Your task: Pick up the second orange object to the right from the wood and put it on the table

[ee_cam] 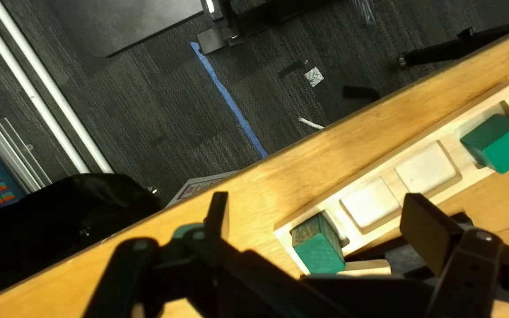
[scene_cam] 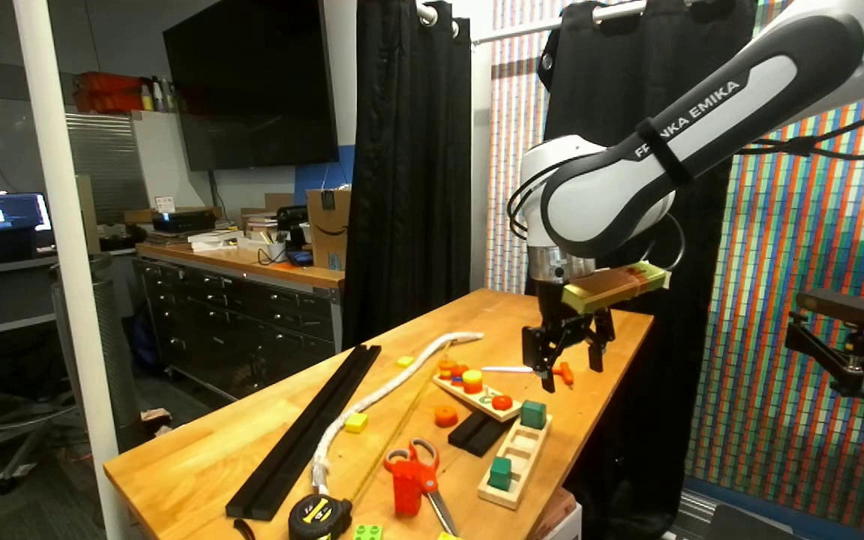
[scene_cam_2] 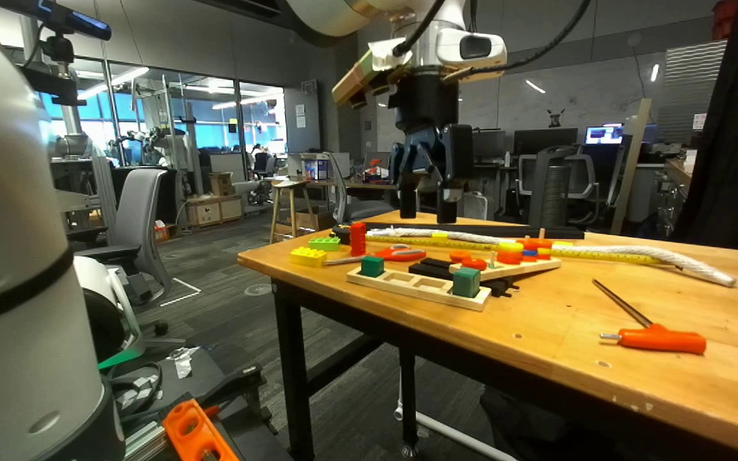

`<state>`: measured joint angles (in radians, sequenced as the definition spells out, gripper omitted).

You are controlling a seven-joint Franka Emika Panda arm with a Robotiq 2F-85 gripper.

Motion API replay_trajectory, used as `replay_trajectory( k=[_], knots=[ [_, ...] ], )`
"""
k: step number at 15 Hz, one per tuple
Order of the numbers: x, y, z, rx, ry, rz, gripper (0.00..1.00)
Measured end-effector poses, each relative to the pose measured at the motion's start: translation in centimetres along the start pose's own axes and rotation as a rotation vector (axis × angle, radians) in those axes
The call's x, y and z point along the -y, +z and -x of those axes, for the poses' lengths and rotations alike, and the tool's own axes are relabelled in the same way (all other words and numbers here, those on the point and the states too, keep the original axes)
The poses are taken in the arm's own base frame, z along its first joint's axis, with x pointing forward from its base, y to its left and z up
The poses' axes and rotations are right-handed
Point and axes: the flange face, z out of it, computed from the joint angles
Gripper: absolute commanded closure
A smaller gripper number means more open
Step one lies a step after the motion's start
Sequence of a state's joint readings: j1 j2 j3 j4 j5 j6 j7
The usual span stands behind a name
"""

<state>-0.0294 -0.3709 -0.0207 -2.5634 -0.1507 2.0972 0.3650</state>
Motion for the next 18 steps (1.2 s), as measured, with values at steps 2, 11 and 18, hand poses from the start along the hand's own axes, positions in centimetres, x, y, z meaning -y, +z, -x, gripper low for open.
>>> replay_trajectory(
  k=[2, 11, 18],
  knots=[
    [-0.8, -1.3, 1.2, -0.026, -0.027, -0.008, 0.00],
    [-7.9, -9.1, 10.5, -0.049, -0.270, -0.048, 0.00],
    [-9.3, -9.4, 12.1, -0.065, -0.316, -0.075, 0.00]
  ],
)
